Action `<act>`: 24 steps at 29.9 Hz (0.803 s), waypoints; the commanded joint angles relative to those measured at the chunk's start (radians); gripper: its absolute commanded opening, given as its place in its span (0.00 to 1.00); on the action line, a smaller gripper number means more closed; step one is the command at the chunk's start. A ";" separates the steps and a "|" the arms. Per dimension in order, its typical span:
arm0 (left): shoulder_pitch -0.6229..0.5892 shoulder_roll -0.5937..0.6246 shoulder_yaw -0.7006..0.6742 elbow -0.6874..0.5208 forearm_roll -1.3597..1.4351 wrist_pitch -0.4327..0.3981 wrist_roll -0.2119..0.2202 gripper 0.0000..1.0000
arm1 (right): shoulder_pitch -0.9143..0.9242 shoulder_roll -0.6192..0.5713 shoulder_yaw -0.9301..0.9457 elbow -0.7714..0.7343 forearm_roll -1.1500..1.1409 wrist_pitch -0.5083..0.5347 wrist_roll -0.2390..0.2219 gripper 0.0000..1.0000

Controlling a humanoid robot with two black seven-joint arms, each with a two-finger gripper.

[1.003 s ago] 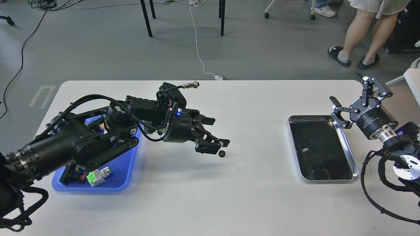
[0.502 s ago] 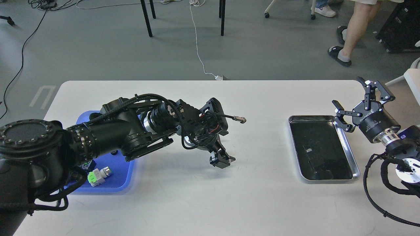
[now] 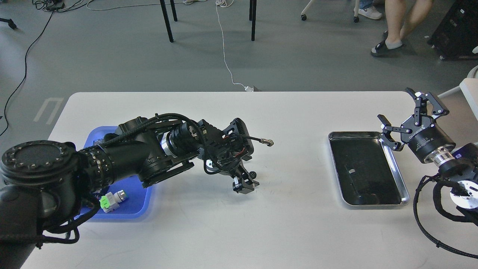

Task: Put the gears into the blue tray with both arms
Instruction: 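Reach the left gripper to the gear and grasp it, then lift the gear with the left gripper toward the blue tray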

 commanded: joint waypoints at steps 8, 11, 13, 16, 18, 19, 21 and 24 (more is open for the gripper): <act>0.014 0.002 0.000 0.002 0.000 0.000 0.000 0.53 | -0.001 0.000 -0.002 0.001 0.000 0.000 0.000 0.98; 0.014 0.002 0.000 0.006 0.000 0.000 0.000 0.36 | -0.001 0.000 -0.003 0.001 0.000 0.000 0.000 0.98; 0.013 0.002 0.000 0.006 0.000 0.000 0.000 0.27 | -0.001 0.000 -0.003 0.001 0.000 0.000 0.000 0.98; 0.013 0.001 0.000 0.008 0.000 0.000 0.000 0.21 | 0.000 0.000 -0.003 0.001 0.000 0.000 0.000 0.98; 0.013 0.001 -0.002 0.009 0.000 0.000 0.000 0.17 | 0.000 0.000 -0.003 0.001 -0.002 0.000 0.000 0.98; 0.011 0.001 -0.002 0.009 0.000 0.000 0.000 0.15 | -0.001 0.000 -0.003 0.001 -0.002 0.000 0.000 0.98; 0.010 -0.001 -0.002 0.009 0.000 0.000 0.000 0.14 | -0.001 0.002 -0.005 0.001 -0.002 0.000 0.000 0.98; 0.005 -0.002 -0.006 0.006 0.000 0.000 0.000 0.14 | 0.000 0.002 -0.003 0.001 -0.002 0.000 0.000 0.98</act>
